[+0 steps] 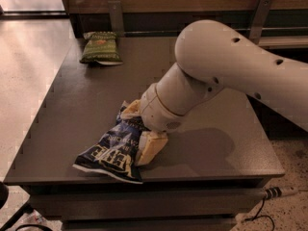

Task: Move blue chip bag near green jalapeno chip bag

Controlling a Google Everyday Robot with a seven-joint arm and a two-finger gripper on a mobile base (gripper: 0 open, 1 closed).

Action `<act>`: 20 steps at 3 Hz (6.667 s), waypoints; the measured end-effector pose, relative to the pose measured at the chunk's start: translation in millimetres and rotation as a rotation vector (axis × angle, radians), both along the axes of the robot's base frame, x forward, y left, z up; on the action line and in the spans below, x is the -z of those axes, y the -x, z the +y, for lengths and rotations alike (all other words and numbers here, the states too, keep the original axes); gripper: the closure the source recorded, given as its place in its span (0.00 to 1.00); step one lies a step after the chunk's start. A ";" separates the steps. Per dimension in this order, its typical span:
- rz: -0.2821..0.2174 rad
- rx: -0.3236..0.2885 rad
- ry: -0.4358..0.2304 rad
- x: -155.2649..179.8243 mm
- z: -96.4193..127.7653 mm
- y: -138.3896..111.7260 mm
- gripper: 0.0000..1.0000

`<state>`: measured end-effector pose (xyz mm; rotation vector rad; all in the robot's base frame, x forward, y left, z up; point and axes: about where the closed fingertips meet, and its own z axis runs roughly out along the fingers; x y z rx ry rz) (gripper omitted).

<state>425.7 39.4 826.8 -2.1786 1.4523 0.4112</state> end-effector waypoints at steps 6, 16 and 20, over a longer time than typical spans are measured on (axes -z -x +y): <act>-0.086 0.005 0.059 -62.8 -24.9 -32.0 1.00; -0.545 0.312 0.107 -166.1 -131.4 -293.8 1.00; -0.449 0.228 -0.061 -79.3 -55.2 -362.9 0.81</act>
Offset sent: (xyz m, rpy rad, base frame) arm -0.0009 0.0009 0.0003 -0.0012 -0.0011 0.0024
